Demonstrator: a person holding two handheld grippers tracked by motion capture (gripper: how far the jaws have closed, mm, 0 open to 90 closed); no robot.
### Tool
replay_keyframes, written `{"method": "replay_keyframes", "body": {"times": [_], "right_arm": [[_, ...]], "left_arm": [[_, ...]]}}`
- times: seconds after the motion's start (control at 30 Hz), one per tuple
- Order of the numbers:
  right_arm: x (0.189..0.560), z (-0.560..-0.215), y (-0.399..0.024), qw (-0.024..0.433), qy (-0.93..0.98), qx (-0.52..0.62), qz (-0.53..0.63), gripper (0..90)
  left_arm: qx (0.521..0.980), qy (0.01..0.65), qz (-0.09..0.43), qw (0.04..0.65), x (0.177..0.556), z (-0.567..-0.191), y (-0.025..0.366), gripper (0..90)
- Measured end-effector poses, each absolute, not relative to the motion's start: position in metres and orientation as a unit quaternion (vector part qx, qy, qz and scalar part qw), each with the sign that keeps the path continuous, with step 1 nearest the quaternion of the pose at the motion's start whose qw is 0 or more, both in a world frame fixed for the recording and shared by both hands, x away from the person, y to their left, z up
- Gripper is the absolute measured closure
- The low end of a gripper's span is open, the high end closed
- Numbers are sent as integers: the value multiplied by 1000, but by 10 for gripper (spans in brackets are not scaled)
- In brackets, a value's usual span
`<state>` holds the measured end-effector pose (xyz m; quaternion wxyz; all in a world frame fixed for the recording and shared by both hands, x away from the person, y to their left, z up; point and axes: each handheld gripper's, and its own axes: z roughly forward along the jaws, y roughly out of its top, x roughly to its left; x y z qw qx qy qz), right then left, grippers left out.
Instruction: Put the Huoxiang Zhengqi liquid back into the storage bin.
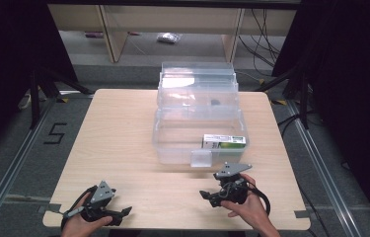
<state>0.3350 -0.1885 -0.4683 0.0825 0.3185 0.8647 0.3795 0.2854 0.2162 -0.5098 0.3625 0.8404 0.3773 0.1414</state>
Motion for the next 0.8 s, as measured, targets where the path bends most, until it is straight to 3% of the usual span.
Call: {"method": "replay_keyframes", "body": {"times": [0.8], "right_arm": [[308, -477, -230, 102, 843, 382, 365, 191]], "left_arm": [[844, 374, 146, 355, 279, -505, 218, 152]]}}
